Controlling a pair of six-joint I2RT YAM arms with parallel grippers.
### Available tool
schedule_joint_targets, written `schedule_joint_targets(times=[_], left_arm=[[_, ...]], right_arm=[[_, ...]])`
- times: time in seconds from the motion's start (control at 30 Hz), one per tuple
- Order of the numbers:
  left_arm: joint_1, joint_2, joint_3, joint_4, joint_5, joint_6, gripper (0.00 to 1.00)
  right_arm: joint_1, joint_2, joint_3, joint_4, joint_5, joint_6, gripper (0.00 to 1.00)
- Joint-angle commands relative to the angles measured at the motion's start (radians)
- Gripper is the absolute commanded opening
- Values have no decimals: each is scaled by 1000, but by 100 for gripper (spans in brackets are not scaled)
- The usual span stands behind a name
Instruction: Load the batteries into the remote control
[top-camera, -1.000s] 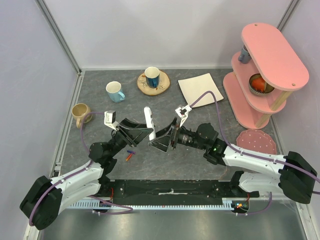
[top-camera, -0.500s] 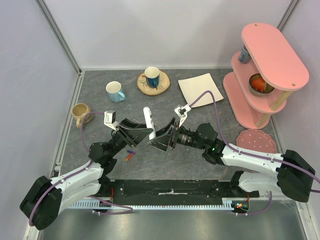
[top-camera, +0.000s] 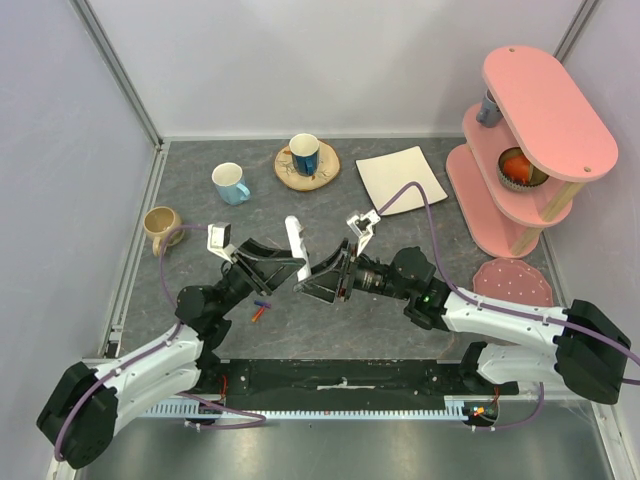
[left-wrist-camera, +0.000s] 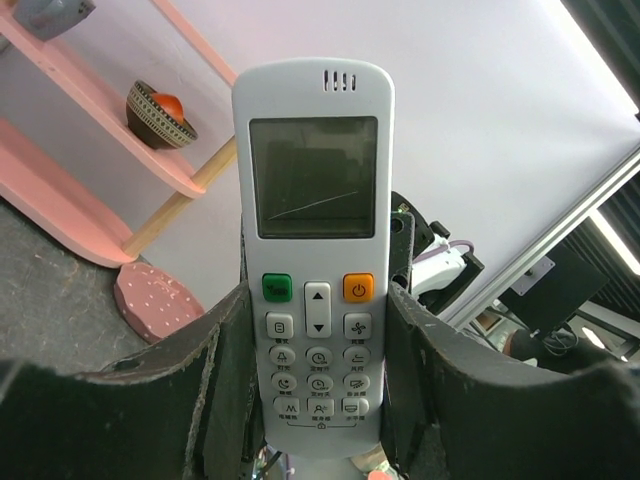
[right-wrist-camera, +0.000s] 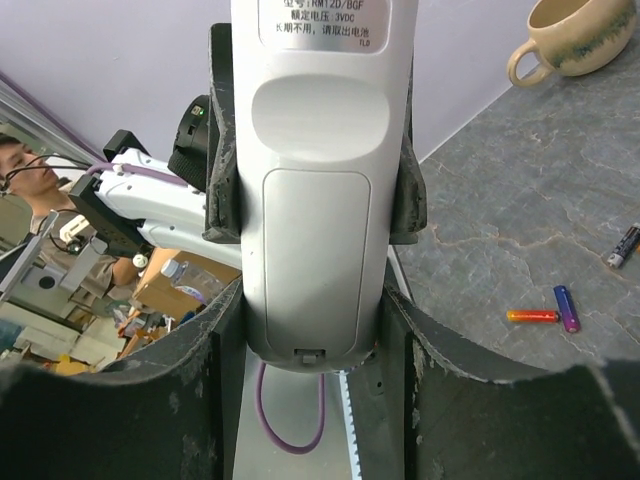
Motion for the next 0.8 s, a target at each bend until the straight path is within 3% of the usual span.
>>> schedule_joint_targets(times=[0.0,0.13,0.4,0.5,0.53,0.67,0.77], left_arm=[[-2,-56,16,-51,-18,1,52],[-2,-82,23,-115,-29,14,64],[0,-123,36,-201,-53,37,72],[0,-168,60,-320,-72,70,80],[1,-182,74,-442,-90,83,97],[3,-205,210,-765,-119,165,99],[3,-185,259,-848,-121,211,99]], right_arm=[[2,-34,32,-49,12,-57,21],[0,-66,27,-87,21,-77,20],[2,-126,58,-229,41,-136,19],[6,-157,133,-461,118,-247,16],[11,-163,159,-534,162,-308,15],[52,-149,301,-904,406,-434,14],[81,-125,355,-1033,497,-478,13]])
